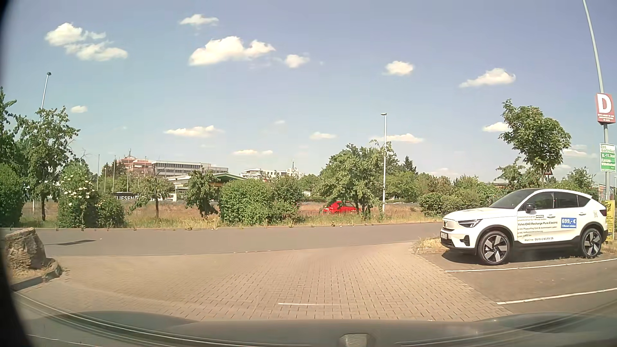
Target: Follow the waypoints while adhering to traffic rules and regulations
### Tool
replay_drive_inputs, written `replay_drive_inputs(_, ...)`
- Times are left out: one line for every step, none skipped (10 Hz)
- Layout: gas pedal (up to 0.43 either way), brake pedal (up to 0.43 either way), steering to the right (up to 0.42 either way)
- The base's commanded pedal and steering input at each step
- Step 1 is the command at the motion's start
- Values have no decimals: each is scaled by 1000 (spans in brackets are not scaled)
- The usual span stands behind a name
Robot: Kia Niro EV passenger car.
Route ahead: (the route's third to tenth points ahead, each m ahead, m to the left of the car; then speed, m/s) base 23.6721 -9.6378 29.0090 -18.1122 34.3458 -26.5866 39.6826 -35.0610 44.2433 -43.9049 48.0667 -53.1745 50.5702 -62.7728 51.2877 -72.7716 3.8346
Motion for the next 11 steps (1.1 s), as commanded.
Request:
replay_drive_inputs(0, 30, -3)
replay_drive_inputs(0, 30, -5)
replay_drive_inputs(0, 30, -9)
replay_drive_inputs(0, 30, -13)
replay_drive_inputs(0, 30, -15)
replay_drive_inputs(0, 30, -17)
replay_drive_inputs(0, 30, -19)
replay_drive_inputs(0, 30, -24)
replay_drive_inputs(0, 30, -27)
replay_drive_inputs(0, 30, -27)
replay_drive_inputs(0, 30, -27)
